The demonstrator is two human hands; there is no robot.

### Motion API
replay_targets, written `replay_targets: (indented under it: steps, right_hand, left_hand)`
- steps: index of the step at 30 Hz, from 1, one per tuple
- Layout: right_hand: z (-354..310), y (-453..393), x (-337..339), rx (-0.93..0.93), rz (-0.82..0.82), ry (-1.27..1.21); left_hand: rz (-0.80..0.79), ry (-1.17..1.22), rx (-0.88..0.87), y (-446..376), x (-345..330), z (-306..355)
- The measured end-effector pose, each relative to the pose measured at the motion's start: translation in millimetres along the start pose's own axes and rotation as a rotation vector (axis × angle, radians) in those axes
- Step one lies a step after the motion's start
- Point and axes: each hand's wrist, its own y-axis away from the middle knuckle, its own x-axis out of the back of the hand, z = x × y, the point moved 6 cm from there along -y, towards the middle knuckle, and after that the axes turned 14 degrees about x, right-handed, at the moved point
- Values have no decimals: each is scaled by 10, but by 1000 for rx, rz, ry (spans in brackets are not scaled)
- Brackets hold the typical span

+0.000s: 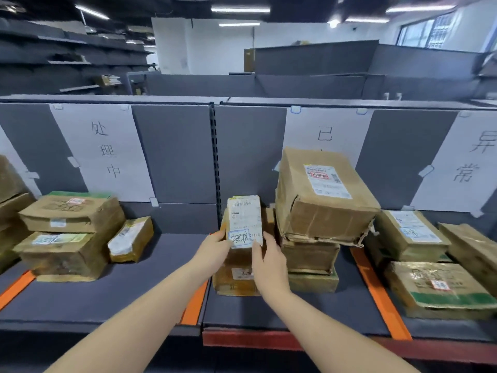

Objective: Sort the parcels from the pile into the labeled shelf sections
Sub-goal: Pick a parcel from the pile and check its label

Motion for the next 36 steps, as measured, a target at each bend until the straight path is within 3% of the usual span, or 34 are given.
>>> replay_targets:
  steps: [8,19,36]
  right_hand:
    - [-83,-343,-87,-45,88,100]
    - [106,-836,-160,-176,88,13]
    - [160,-934,-172,-161,133,73]
  left_hand:
    - [-31,-111,-75,-386,84,226]
    - [-186,-164,-127,-860,63,460]
    - [-139,-228,-286,-974,33,452]
